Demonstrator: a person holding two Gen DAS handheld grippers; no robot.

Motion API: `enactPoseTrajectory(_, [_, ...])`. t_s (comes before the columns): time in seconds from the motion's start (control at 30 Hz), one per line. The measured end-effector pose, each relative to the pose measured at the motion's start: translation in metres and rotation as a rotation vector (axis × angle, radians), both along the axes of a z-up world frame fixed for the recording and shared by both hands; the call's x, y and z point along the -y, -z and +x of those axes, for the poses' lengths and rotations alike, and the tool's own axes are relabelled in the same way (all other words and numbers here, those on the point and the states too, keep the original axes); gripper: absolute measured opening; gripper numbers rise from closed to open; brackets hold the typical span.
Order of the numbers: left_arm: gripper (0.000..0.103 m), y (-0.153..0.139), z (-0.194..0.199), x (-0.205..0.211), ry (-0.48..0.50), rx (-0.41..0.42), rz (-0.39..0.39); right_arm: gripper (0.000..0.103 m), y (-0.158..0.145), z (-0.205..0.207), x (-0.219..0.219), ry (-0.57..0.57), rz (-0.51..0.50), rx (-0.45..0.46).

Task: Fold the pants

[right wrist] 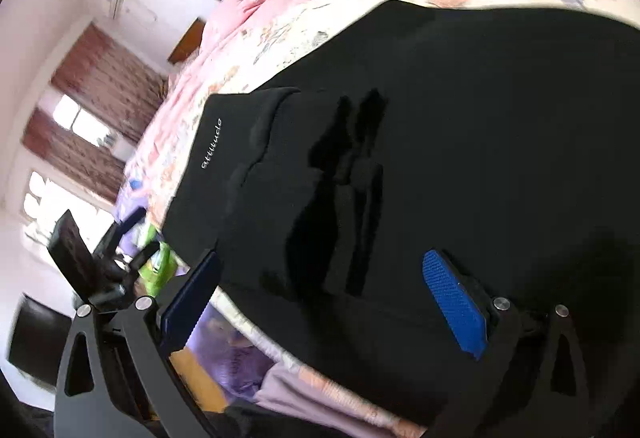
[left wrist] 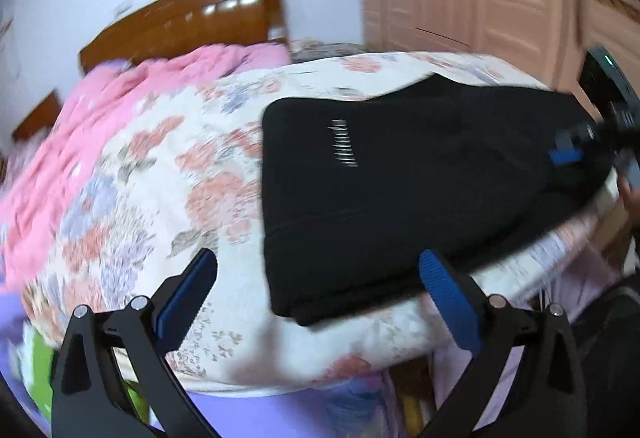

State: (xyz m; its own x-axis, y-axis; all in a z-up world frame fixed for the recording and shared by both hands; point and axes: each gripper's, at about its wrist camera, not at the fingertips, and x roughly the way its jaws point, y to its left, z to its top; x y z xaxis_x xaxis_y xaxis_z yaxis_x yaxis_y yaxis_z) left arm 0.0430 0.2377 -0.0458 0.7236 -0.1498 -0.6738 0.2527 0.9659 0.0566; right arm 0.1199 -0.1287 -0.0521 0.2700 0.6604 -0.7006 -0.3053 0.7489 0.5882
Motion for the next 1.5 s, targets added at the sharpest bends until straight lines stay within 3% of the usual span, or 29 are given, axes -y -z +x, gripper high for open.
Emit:
enactPoseTrajectory(0.07, [0.101, 0.009, 0.012, -0.003, -0.015, -0.035, -0.034, 0.099, 0.003, 0.012, -0.020, -0.086, 0.027, -0.048])
enactPoseTrajectory(0.13, [0.101, 0.017, 0.019, 0.001, -0.014, -0.050, -0.026, 0.098, 0.000, 0.021, -0.038, -0.123, -0.016, -0.025])
enactPoseTrajectory(0.27, [0.101, 0.017, 0.016, 0.008, -0.013, -0.033, -0.024, 0.034, -0.001, 0.027, -0.041, -0.081, 0.029, -0.020])
enactPoseTrajectory(0.37, [0.101, 0.012, 0.003, 0.014, 0.001, -0.010, -0.002, 0.022, -0.015, 0.020, -0.033, -0.046, 0.045, 0.064])
enactPoseTrajectory(0.53, [0.101, 0.018, -0.004, 0.031, 0.030, -0.013, 0.105, 0.022, -0.047, 0.010, -0.031, -0.017, 0.024, 0.198])
enactPoseTrajectory(0.63, [0.101, 0.021, 0.004, 0.036, 0.023, -0.011, 0.116, 0.021, -0.067, 0.004, -0.020, -0.004, 0.035, 0.257])
enactPoseTrajectory(0.73, [0.102, 0.020, 0.015, 0.036, -0.008, -0.012, 0.095, 0.021, -0.053, 0.004, -0.003, 0.019, 0.025, 0.213])
enactPoseTrajectory(0.87, [0.102, 0.027, 0.029, 0.033, -0.039, -0.054, 0.050, 0.021, -0.001, 0.016, 0.009, 0.063, 0.003, 0.099])
enactPoseTrajectory(0.93, [0.102, 0.028, 0.030, 0.033, -0.044, -0.057, 0.050, 0.021, 0.000, 0.014, 0.011, 0.070, 0.030, 0.102])
enactPoseTrajectory(1.07, [0.102, 0.026, 0.026, 0.034, -0.047, -0.062, 0.074, 0.021, -0.018, 0.009, 0.006, 0.056, -0.005, 0.152])
enactPoseTrajectory(1.13, [0.102, 0.027, 0.025, 0.033, -0.046, -0.063, 0.095, 0.022, -0.009, 0.011, 0.002, 0.032, -0.044, 0.135])
enactPoseTrajectory(1.2, [0.102, 0.028, 0.024, 0.030, -0.045, -0.077, 0.091, 0.034, -0.003, 0.010, 0.002, 0.039, -0.081, 0.143])
enactPoseTrajectory(1.27, [0.102, 0.025, 0.020, 0.027, -0.042, -0.087, 0.097, 0.074, -0.005, 0.010, 0.007, 0.056, -0.135, 0.128])
enactPoseTrajectory(1.33, [0.102, 0.009, 0.009, 0.021, -0.037, -0.063, 0.078, 0.079, -0.021, 0.001, 0.018, 0.089, -0.157, 0.199])
enactPoseTrajectory(1.4, [0.102, -0.014, -0.002, 0.012, -0.036, -0.018, -0.002, 0.079, -0.042, -0.010, 0.021, 0.115, -0.222, 0.327])
enactPoseTrajectory(1.5, [0.102, -0.050, 0.000, 0.005, -0.035, 0.052, -0.157, 0.079, -0.059, -0.019, -0.002, 0.059, -0.261, 0.443])
